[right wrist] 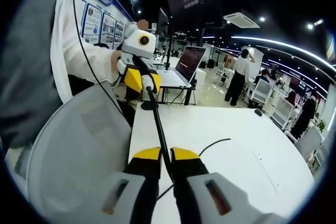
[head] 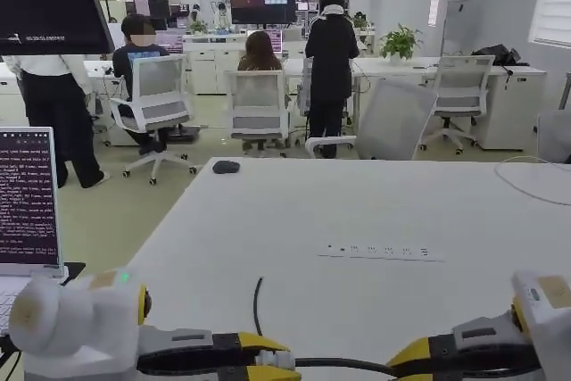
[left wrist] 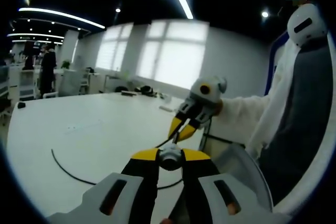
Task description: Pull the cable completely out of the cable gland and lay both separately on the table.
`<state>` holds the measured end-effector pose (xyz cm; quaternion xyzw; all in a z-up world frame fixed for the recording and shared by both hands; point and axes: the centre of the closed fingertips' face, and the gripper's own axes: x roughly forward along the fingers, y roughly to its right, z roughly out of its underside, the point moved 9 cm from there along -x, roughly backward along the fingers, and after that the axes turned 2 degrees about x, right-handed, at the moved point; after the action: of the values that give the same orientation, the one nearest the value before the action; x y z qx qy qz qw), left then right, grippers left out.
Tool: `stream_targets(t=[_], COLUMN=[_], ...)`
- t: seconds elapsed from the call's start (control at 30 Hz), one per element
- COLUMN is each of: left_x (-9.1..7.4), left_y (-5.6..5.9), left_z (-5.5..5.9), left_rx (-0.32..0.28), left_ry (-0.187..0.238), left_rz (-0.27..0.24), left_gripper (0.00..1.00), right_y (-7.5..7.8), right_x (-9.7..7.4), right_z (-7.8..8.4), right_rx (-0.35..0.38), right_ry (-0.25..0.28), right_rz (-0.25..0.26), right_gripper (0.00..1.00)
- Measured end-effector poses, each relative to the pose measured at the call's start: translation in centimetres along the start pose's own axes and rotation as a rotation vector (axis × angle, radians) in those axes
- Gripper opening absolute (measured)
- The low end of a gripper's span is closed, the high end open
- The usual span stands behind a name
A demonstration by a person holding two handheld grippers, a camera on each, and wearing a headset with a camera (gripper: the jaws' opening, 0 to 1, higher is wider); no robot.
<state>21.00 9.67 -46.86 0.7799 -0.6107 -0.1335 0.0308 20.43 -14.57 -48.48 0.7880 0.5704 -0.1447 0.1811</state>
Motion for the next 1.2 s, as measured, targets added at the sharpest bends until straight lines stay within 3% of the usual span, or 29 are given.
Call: stream_targets(t=[0.37,0.57,0.73,0.83,1.2], left_x=[-1.3,-2.6,-3.5,-3.9,-4.3], left_y=[-0.3,-0.5,-0.3,-0.2,-0.2], left_z=[0.6,1.3,2.0,2.4,3.9], left_rx=[-0.008,-0.036,-0.056,-0.073,-0.136], left_ry=[-0.010,-0.008,-0.007,-0.006,0.012], left_rz=[-0.023,-0.054,-0.073,-0.087,-0.115], left_gripper=[0.17,0.17,0.17,0.17,0.17], right_y=[0.3,1.0,1.8,2.4,4.5], right_x=[-1.0,-0.9,0.3,1.3,5.3], right_z=[1.7,3.2,4.6,5.9,10.1], right_rx=[0.033,0.075,0.113,0.139,0.226], right_ry=[-0.033,-0.073,-0.102,-0.160,-0.238], right_rz=[0.034,0.084,0.113,0.150,0.153], right_gripper=[0.05,0.05,0.06,0.06,0.07])
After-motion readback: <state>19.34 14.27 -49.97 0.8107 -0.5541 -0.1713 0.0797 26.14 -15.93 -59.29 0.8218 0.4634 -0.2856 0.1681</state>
